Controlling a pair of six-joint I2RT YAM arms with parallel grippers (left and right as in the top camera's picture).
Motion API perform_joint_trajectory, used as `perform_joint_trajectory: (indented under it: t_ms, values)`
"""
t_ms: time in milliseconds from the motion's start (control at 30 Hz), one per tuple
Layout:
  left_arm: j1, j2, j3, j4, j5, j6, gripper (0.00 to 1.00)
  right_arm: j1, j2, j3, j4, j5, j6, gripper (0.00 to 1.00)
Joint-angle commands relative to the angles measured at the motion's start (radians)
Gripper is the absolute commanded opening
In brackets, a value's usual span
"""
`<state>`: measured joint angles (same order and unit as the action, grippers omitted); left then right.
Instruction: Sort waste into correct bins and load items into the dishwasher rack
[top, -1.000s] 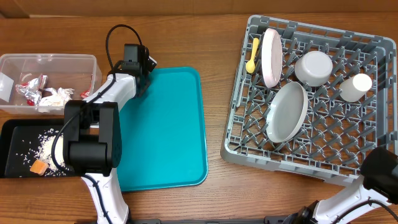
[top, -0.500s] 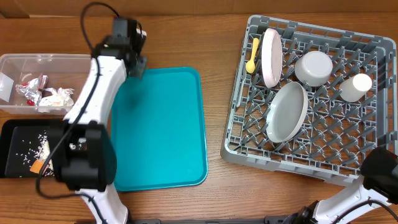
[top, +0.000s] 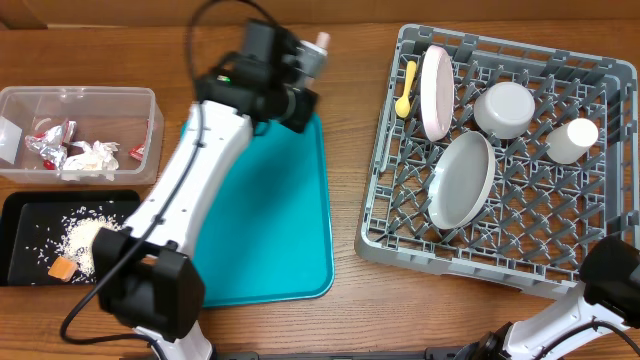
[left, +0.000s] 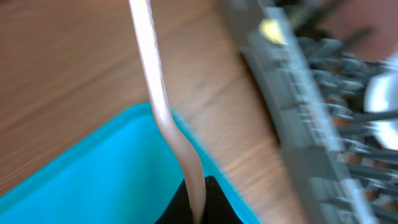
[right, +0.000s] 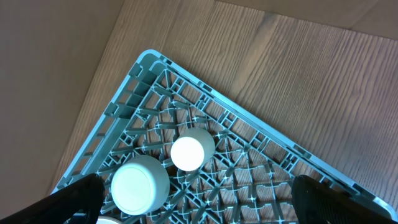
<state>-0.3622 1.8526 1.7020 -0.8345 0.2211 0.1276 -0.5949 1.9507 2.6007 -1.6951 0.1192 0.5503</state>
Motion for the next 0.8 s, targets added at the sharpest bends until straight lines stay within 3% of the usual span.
perform_joint_trajectory:
  t_ms: [0,200,500,767]
  values:
    - [-0.081,0.059,0.012,0.012,0.063,-0.039,0.04,-0.001,-0.007,0.002,0.002,0.008,0.004,1.00]
    - [-0.171,0.113,0.012,0.062,0.074,-0.151,0.04,-0.001,-0.007,0.002,0.002,0.008,0.004,1.00]
    - [-0.203,0.168,0.012,0.182,0.171,-0.256,0.04,-0.001,-0.007,0.002,0.002,0.008,0.004,1.00]
    - [-0.223,0.172,0.012,0.300,0.164,-0.480,0.04,-0.001,-0.007,0.002,0.002,0.008,0.004,1.00]
